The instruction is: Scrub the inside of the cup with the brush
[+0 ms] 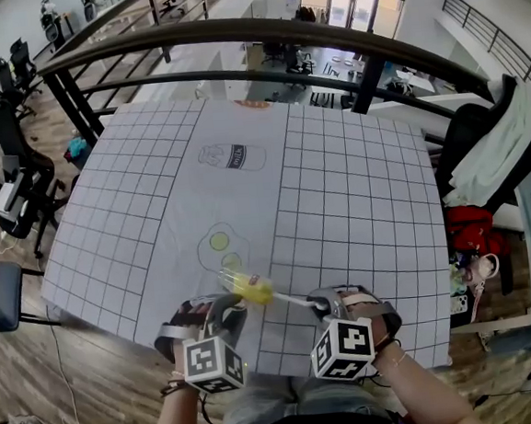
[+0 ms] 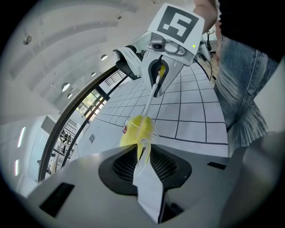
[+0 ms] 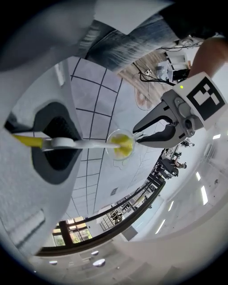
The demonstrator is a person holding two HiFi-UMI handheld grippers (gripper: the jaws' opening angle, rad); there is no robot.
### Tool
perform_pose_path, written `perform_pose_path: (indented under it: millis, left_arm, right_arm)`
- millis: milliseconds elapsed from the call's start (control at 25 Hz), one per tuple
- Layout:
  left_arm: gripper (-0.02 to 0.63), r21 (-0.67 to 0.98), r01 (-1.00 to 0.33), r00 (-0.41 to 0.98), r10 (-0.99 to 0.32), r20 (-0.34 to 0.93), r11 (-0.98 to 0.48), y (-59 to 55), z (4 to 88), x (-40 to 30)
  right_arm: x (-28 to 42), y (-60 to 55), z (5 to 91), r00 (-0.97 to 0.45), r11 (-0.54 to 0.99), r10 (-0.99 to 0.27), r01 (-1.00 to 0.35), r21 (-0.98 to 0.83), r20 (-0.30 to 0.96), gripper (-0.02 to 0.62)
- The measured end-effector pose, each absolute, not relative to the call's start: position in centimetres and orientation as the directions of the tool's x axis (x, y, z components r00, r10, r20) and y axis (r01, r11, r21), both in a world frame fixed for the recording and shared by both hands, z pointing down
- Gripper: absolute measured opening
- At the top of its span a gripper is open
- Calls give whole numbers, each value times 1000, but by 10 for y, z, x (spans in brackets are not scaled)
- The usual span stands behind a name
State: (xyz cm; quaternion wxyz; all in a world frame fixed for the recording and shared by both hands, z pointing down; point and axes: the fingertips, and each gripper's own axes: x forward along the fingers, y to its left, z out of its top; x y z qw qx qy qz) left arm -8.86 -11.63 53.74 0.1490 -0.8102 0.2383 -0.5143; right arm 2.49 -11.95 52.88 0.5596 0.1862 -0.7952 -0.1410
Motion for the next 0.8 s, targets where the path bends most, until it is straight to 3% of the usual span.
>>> perform_pose_path:
  millis: [440, 800]
  left_arm:
    - [96, -487, -228, 356, -538, 764, -843, -114, 538, -90]
    - [97, -477, -239, 357, -534, 767, -846, -112, 539, -92]
  right_arm:
    - [27, -116, 533, -349, 930, -343, -256, 264, 872, 2]
    - [21, -99, 544, -482, 881, -113, -452, -136, 869, 2]
